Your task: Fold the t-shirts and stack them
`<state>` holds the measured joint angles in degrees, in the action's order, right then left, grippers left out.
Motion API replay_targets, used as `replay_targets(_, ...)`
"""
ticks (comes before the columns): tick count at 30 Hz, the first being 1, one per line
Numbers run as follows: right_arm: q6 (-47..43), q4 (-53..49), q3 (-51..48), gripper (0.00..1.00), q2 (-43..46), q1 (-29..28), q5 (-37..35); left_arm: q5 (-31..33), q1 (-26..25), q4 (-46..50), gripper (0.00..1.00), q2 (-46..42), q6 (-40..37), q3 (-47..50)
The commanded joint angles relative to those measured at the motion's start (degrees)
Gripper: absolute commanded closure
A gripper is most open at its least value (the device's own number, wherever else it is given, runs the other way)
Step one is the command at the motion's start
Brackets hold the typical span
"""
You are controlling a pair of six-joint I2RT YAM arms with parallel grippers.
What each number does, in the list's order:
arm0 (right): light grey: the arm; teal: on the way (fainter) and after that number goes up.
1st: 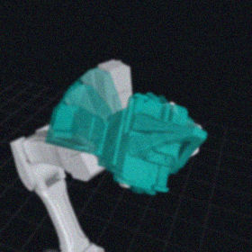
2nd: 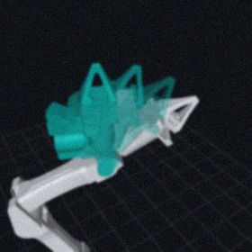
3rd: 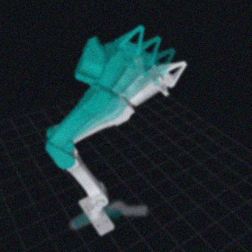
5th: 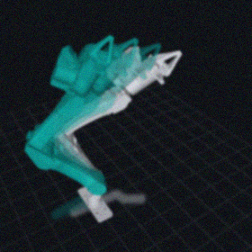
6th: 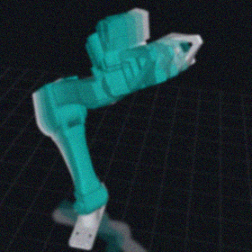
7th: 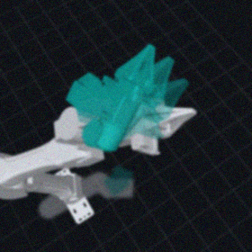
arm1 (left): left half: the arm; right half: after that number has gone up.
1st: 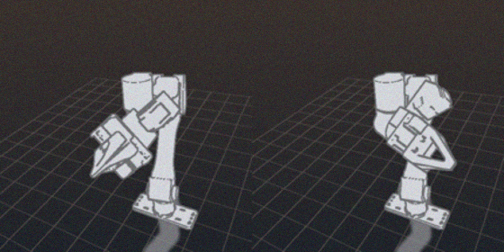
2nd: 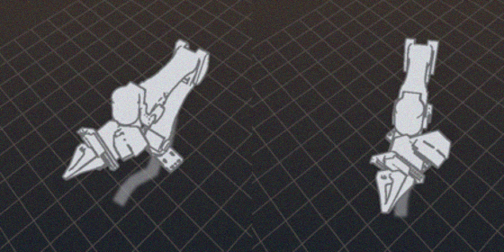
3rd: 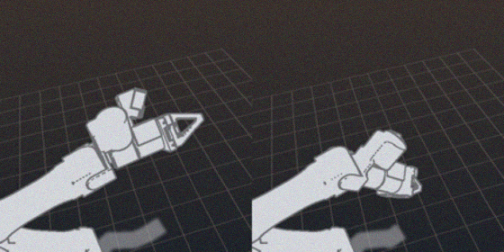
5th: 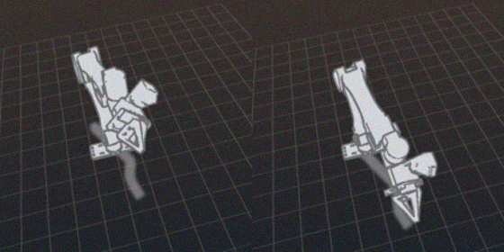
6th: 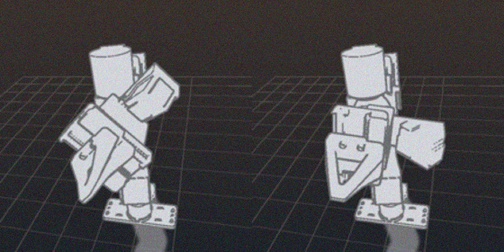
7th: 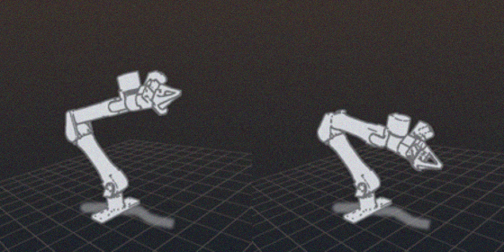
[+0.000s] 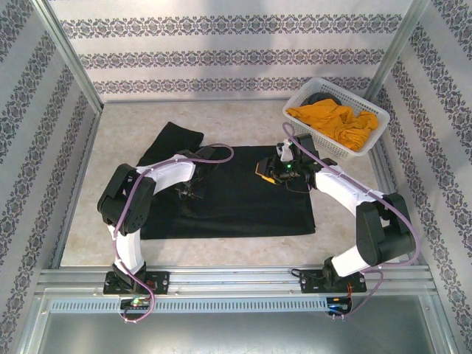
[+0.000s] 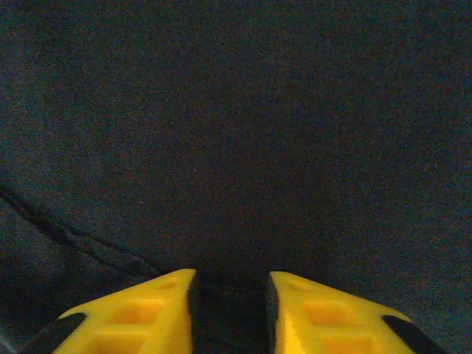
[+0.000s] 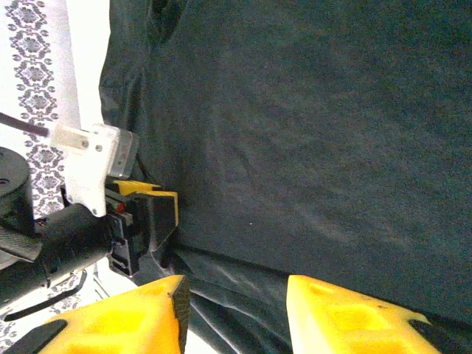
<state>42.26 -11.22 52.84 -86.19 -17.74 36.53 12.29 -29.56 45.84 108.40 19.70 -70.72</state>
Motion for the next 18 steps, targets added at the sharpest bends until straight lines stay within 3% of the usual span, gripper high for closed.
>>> replay_targets(1,0.75,1.12,1.76,0.6,-0.34,0.28,0.94,0.89,-0.74,1.38,0.75,0.53,-0.51,1.09)
replay_targets(7,0.99,1.02,1.39,0.63,-0.31,0.42,0.71,2.78,-0.75,0.93,1.0,-1.98,0.87,1.58)
replay_targets(18,0.99,0.75,1.19,0.66,0.04,0.56,1.17,7.7,-0.68,-3.27,1.0,-13.3,8.47,3.01)
